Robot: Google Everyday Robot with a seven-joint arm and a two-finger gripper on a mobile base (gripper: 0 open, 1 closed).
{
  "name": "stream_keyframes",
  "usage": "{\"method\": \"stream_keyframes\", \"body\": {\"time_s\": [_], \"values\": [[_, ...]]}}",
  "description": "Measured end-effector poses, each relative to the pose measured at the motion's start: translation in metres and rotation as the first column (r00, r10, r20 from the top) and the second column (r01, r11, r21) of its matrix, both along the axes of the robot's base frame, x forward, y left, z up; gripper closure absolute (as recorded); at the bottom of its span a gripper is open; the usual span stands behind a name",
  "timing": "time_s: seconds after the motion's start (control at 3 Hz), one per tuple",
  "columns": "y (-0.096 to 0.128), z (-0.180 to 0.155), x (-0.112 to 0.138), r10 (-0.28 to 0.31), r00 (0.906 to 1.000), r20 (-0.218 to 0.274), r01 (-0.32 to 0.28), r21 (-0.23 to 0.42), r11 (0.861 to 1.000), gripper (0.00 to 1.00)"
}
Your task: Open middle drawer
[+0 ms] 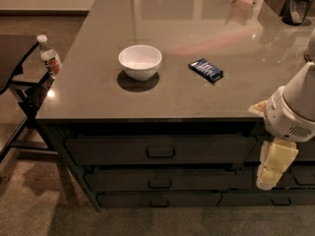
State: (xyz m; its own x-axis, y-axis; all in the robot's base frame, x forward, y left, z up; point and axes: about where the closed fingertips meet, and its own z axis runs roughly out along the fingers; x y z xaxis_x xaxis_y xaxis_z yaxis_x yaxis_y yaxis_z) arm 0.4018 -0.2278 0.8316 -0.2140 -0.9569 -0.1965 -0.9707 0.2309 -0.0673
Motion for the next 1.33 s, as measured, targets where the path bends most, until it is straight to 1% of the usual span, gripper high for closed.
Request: {"method": "stream_keyframes", "body": {"time_s": [0.33, 0.67, 1.0, 1.33], "values": [[0.021, -0.029, -0.001, 0.044, 0.9989, -0.016, -0.044, 0.030, 0.999, 0.00], [0.049, -0.062, -0.007, 0.109, 0.9940, 0.006, -0.110, 0.083, 0.991, 0.00], [0.063, -0.086, -0.015, 0.142, 0.9877, 0.066, -0.150, 0.129, 0.980, 0.00], [0.061, -0.120, -0.021, 0.118, 0.9845, 0.129, -0.136, 0.136, 0.981, 0.00]]}}
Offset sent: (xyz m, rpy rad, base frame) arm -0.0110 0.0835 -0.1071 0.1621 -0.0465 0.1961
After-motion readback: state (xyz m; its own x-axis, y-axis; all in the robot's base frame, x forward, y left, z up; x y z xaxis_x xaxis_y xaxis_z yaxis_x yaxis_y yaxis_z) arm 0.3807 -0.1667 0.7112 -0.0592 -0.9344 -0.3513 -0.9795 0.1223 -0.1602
